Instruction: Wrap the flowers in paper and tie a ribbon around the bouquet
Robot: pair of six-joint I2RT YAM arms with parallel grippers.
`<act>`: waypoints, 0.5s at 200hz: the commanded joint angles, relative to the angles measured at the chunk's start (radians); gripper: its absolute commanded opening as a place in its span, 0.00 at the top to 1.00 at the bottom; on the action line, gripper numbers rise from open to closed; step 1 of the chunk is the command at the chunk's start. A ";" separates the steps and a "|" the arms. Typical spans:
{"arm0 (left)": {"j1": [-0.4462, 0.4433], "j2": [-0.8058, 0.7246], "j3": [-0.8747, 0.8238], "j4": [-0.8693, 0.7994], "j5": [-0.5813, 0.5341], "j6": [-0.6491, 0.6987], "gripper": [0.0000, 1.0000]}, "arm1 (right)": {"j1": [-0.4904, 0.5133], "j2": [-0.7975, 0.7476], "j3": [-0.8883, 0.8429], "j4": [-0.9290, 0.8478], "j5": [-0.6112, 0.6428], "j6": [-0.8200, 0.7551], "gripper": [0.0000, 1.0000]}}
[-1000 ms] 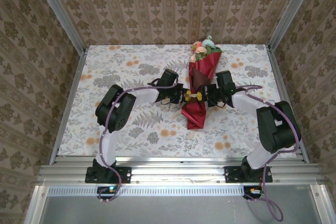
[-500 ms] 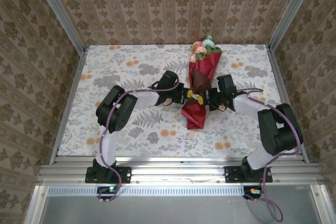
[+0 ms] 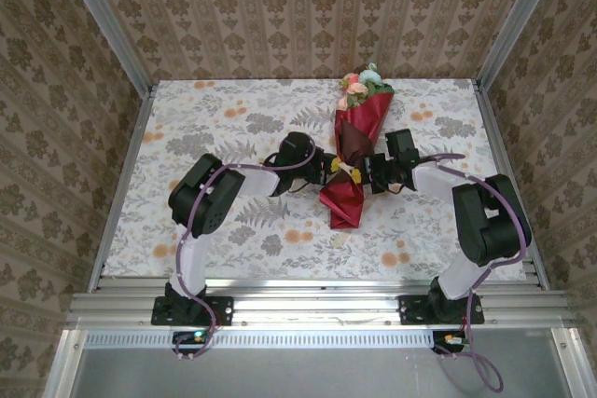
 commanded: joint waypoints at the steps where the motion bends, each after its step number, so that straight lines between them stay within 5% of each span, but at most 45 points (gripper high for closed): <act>1: 0.000 -0.023 -0.008 0.105 -0.037 -0.017 1.00 | -0.005 0.023 0.036 -0.076 -0.006 -0.022 1.00; 46: -0.001 -0.015 -0.023 0.142 -0.029 -0.016 1.00 | -0.007 0.006 0.054 -0.104 0.008 -0.030 0.77; 100: 0.001 -0.015 -0.026 0.131 -0.016 -0.010 1.00 | -0.013 -0.085 0.110 -0.194 0.079 -0.054 0.69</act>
